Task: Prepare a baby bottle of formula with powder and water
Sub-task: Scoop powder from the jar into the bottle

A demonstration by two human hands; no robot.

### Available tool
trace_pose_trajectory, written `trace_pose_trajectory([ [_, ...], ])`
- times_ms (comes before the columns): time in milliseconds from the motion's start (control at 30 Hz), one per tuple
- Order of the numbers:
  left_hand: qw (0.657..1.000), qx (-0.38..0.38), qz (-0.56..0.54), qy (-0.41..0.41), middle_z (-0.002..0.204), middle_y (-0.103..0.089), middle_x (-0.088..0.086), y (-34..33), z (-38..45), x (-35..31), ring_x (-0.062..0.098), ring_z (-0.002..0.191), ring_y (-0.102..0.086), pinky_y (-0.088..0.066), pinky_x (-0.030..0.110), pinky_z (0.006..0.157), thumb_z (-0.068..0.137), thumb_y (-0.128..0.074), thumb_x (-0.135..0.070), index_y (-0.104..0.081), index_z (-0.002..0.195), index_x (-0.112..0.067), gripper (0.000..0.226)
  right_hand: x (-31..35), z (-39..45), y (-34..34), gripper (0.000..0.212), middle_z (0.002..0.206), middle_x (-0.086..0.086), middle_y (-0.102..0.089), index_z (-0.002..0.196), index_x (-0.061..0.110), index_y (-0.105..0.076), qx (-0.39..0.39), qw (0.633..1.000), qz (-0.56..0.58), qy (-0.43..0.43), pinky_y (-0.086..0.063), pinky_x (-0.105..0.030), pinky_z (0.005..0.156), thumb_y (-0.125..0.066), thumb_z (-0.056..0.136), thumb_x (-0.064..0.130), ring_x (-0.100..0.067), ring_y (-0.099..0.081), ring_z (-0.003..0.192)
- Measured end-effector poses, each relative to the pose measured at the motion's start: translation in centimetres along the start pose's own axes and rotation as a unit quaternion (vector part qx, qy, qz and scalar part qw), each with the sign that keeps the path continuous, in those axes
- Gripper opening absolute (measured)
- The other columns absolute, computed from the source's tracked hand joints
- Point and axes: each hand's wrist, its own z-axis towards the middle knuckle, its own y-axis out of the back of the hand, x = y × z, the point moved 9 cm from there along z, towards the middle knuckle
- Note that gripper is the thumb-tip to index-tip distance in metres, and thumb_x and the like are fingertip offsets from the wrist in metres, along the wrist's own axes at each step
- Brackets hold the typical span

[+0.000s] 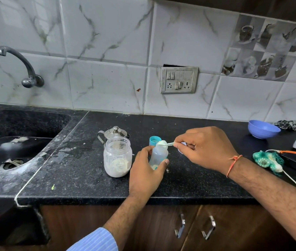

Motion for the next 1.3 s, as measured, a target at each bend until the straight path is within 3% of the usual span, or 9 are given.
trace_pose_trajectory([
  [100, 1.0, 0.003, 0.004, 0.001, 0.133, -0.063, -0.021, 0.0, 0.0, -0.1, -0.003, 0.117, -0.057, -0.04, 0.005, 0.085, 0.091, -0.088, -0.046, -0.059, 0.142, -0.034, 0.06, 0.0, 0.1, -0.2, 0.006, 0.058, 0.025, -0.034, 0.09, 0.04, -0.082, 0.011, 1.0, -0.005, -0.005, -0.022, -0.014, 0.052, -0.077, 0.093, 0.039, -0.003, -0.041, 0.057],
  [300, 1.0, 0.005, 0.005, 0.003, 0.138, -0.063, -0.019, 0.0, 0.0, -0.2, -0.002, 0.121, -0.057, -0.04, 0.013, 0.094, 0.091, -0.088, -0.046, -0.058, 0.144, -0.034, 0.062, -0.3, 0.2, -0.3, 0.011, 0.056, 0.025, -0.037, 0.091, 0.041, -0.082, 0.015, 0.999, -0.009, -0.029, -0.029, -0.019, 0.054, -0.072, 0.094, 0.043, -0.004, -0.044, 0.059],
  [467, 1.0, 0.007, 0.012, 0.004, 0.135, -0.064, -0.02, -0.1, 0.0, -0.1, -0.003, 0.117, -0.057, -0.039, 0.004, 0.084, 0.091, -0.088, -0.047, -0.058, 0.142, -0.035, 0.061, -1.6, 0.1, -0.1, 0.012, 0.058, 0.018, -0.06, 0.087, 0.04, -0.082, 0.003, 0.996, 0.028, -0.09, -0.043, -0.021, 0.055, -0.072, 0.092, 0.044, -0.006, -0.059, 0.059],
  [600, 1.0, 0.012, 0.01, 0.011, 0.136, -0.062, -0.022, -0.2, -0.1, 0.0, -0.003, 0.121, -0.056, -0.04, 0.004, 0.085, 0.091, -0.088, -0.046, -0.057, 0.143, -0.035, 0.061, -3.3, -0.1, -0.4, 0.011, 0.056, 0.015, -0.064, 0.085, 0.039, -0.083, -0.001, 0.982, 0.098, -0.163, -0.043, -0.022, 0.055, -0.075, 0.092, 0.043, -0.007, -0.059, 0.056],
  [833, 1.0, 0.009, 0.007, 0.021, 0.131, -0.067, -0.023, -0.4, 0.0, 0.6, 0.0, 0.118, -0.063, -0.046, 0.012, 0.092, 0.09, -0.087, -0.05, -0.059, 0.137, -0.039, 0.056, -5.8, -0.8, -1.6, 0.013, 0.047, 0.011, -0.051, 0.076, 0.03, -0.084, -0.026, 0.934, 0.247, -0.257, -0.033, -0.013, 0.05, -0.082, 0.089, 0.031, -0.007, -0.04, 0.047],
  [1000, 0.998, 0.032, -0.009, 0.052, 0.122, -0.069, -0.031, -1.0, 0.3, 1.4, 0.012, 0.097, -0.079, -0.068, 0.044, 0.089, 0.085, -0.085, -0.06, -0.053, 0.13, -0.053, 0.056, -7.7, -1.9, -2.7, 0.006, 0.051, 0.011, -0.057, 0.082, 0.024, -0.086, -0.078, 0.861, 0.38, -0.329, -0.037, -0.024, 0.056, -0.086, 0.088, 0.026, -0.005, -0.041, 0.048],
  [1067, 0.998, 0.04, -0.009, 0.052, 0.118, -0.068, -0.035, -1.2, 0.4, 1.4, 0.012, 0.095, -0.08, -0.068, 0.045, 0.089, 0.087, -0.087, -0.055, -0.052, 0.13, -0.053, 0.055, -8.1, -2.2, -2.9, 0.004, 0.049, 0.015, -0.058, 0.088, 0.021, -0.086, -0.087, 0.843, 0.406, -0.343, -0.037, -0.022, 0.055, -0.083, 0.091, 0.022, -0.002, -0.043, 0.044],
  [1200, 0.998, 0.045, 0.015, 0.041, 0.135, -0.072, -0.024, -1.2, 0.6, 0.9, -0.004, 0.121, -0.068, -0.056, 0.027, 0.109, 0.087, -0.091, -0.049, -0.06, 0.141, -0.037, 0.064, -8.8, -3.0, -3.3, 0.005, 0.051, 0.015, -0.061, 0.091, 0.019, -0.086, -0.098, 0.821, 0.427, -0.367, -0.037, -0.023, 0.054, -0.083, 0.091, 0.023, -0.001, -0.044, 0.045],
  [1300, 0.997, 0.056, 0.028, 0.041, 0.138, -0.073, -0.022, -1.4, 0.6, 0.6, -0.006, 0.127, -0.066, -0.054, 0.027, 0.113, 0.084, -0.093, -0.051, -0.062, 0.141, -0.034, 0.066, -9.1, -3.4, -3.5, 0.006, 0.051, 0.014, -0.06, 0.091, 0.018, -0.086, -0.102, 0.81, 0.436, -0.379, -0.037, -0.022, 0.052, -0.084, 0.091, 0.024, -0.002, -0.044, 0.046],
])
